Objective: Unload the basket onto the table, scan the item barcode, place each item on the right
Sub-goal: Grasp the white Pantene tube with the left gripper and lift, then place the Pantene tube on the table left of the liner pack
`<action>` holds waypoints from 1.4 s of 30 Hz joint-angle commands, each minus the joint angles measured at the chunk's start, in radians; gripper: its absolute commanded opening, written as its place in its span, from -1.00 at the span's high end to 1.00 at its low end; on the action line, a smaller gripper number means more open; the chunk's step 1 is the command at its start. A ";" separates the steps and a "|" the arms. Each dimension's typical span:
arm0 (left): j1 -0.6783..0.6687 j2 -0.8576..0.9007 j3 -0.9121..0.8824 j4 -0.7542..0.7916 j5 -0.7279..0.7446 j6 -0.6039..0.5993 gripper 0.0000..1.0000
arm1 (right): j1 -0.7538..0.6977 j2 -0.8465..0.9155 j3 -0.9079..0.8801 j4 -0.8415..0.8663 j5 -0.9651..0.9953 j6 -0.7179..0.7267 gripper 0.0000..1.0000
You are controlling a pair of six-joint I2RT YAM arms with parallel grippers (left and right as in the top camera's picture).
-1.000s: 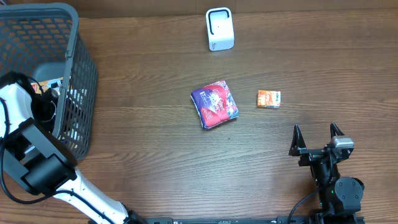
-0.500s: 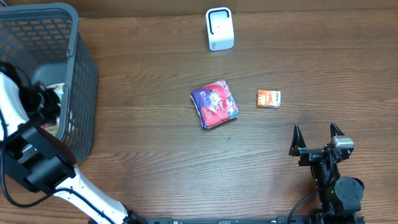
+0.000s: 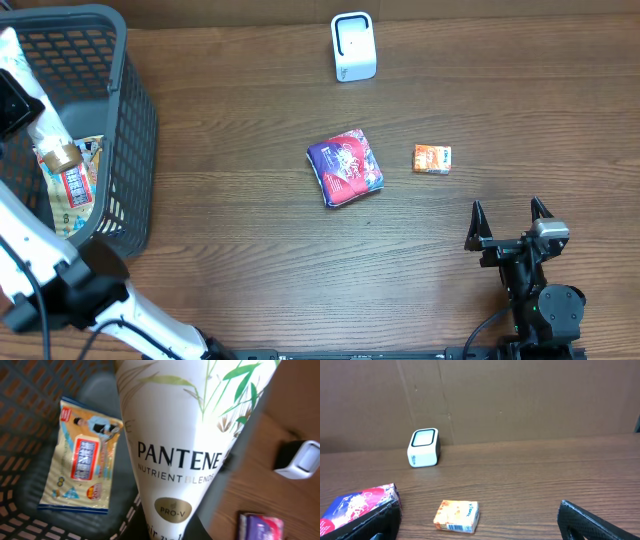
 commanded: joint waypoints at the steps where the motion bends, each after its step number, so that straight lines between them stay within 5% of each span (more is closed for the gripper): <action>1: -0.027 -0.179 0.043 -0.002 0.148 -0.011 0.92 | -0.001 -0.007 -0.010 0.006 0.009 -0.003 -1.00; 6: -0.114 -0.282 0.043 -0.002 0.199 -0.006 0.92 | -0.001 -0.007 -0.010 0.006 0.009 -0.003 -1.00; 11: -0.359 -0.314 0.026 -0.002 0.196 -0.006 0.92 | -0.001 -0.007 -0.010 0.006 0.009 -0.003 -1.00; 21: -0.757 -0.283 -0.354 0.036 -0.068 -0.095 0.92 | -0.001 -0.007 -0.010 0.006 0.009 -0.003 -1.00; 34: -0.898 -0.275 -1.186 0.682 -0.132 -0.293 0.91 | -0.001 -0.007 -0.010 0.006 0.009 -0.003 -1.00; 42: -0.898 -0.275 -1.415 0.876 -0.266 -0.373 0.92 | -0.001 -0.007 -0.010 0.006 0.009 -0.003 -1.00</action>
